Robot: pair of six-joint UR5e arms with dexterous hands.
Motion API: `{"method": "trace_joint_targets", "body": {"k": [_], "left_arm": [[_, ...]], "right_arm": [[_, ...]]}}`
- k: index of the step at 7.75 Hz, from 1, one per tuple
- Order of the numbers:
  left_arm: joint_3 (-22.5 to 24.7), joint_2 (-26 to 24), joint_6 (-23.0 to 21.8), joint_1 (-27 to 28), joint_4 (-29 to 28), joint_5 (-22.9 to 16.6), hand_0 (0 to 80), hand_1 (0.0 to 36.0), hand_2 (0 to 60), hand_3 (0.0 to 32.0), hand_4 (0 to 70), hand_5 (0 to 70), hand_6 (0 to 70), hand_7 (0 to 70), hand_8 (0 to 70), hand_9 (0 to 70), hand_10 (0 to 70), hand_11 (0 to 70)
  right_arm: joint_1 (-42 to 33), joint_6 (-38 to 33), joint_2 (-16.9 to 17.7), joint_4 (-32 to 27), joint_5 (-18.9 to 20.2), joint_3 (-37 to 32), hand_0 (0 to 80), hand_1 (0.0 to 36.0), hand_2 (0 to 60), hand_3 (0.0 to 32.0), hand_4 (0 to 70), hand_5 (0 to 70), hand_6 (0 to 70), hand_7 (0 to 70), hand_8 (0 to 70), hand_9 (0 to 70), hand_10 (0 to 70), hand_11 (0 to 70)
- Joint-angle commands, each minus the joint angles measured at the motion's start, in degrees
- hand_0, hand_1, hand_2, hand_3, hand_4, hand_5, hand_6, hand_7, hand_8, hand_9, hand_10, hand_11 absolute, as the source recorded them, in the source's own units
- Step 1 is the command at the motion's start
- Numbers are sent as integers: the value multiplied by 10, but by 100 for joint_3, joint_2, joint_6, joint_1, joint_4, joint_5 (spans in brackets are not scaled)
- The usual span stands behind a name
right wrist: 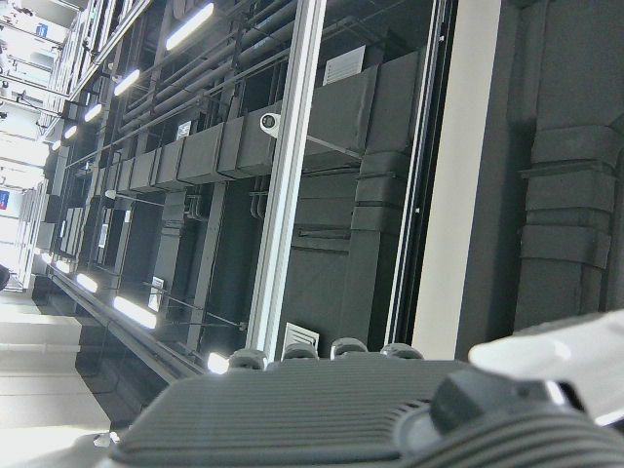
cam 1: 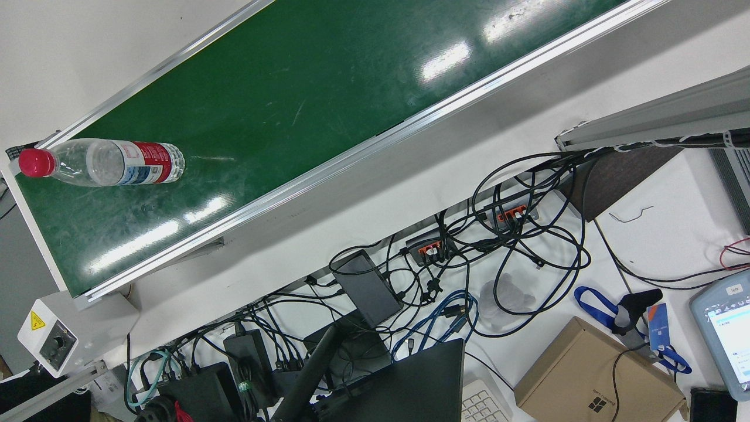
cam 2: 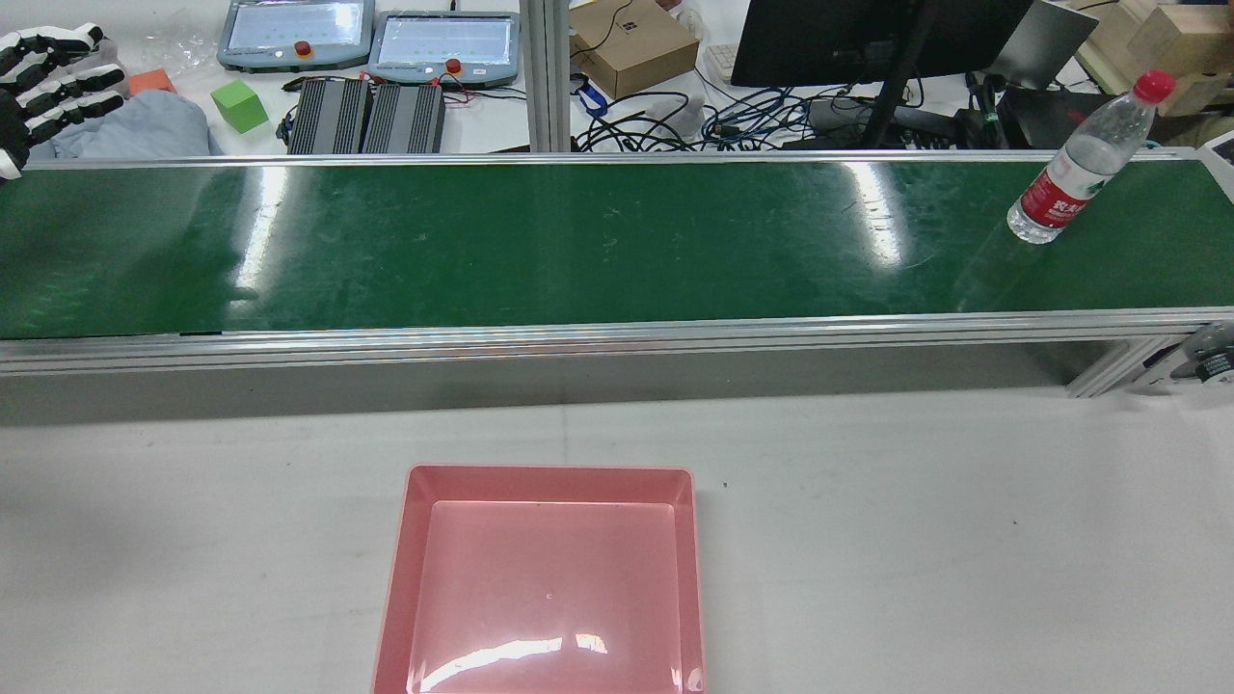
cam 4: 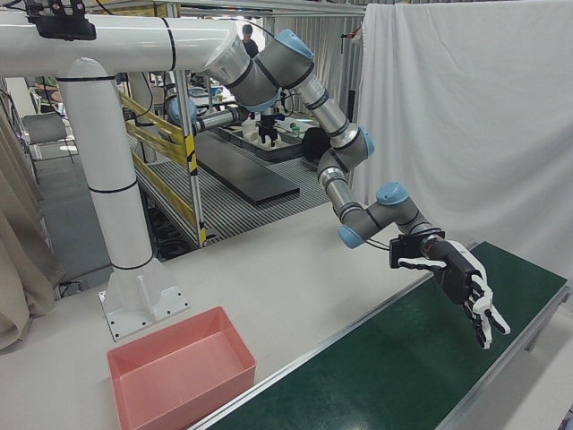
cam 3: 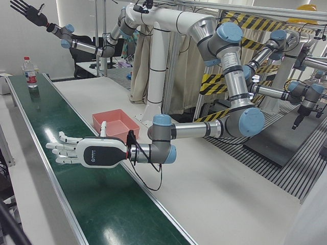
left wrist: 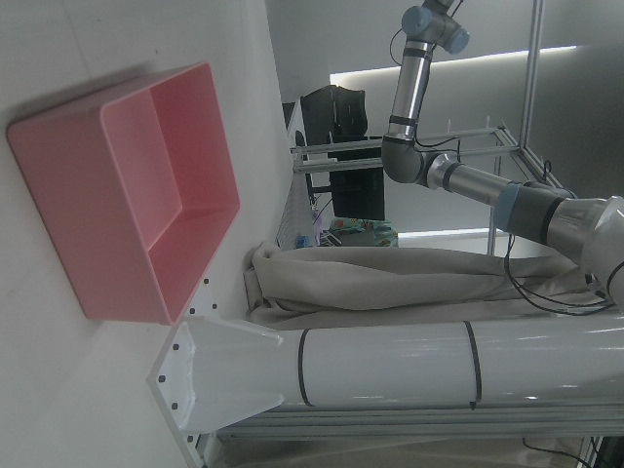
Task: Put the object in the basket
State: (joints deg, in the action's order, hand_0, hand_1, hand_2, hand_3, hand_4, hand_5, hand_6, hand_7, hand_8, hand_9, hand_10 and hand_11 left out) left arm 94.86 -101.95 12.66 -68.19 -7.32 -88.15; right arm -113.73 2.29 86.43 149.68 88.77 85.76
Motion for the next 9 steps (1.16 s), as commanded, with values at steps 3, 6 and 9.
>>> {"method": "trace_joint_targets", "body": {"k": [3,6,9], "left_arm": [[6,0,0,-19,-6,9,555,87,0,70,61,345,61,49,133,118,68,113],[6,0,0,-19,-6,9,553,83,0,80,27,338,49,41,109,101,55,94],[41,0,0,-19,-6,0,559,95,0,84,21,346,50,42,111,105,56,97]], "right_arm": [[0,0,5,0,0,-7,0,0,0,0,0,0,0,0,0,0,0,0],[0,0,5,0,0,-7,0,0,0,0,0,0,0,0,0,0,0,0],[0,0,5,0,0,-7,0,0,0,0,0,0,0,0,0,0,0,0]]}}
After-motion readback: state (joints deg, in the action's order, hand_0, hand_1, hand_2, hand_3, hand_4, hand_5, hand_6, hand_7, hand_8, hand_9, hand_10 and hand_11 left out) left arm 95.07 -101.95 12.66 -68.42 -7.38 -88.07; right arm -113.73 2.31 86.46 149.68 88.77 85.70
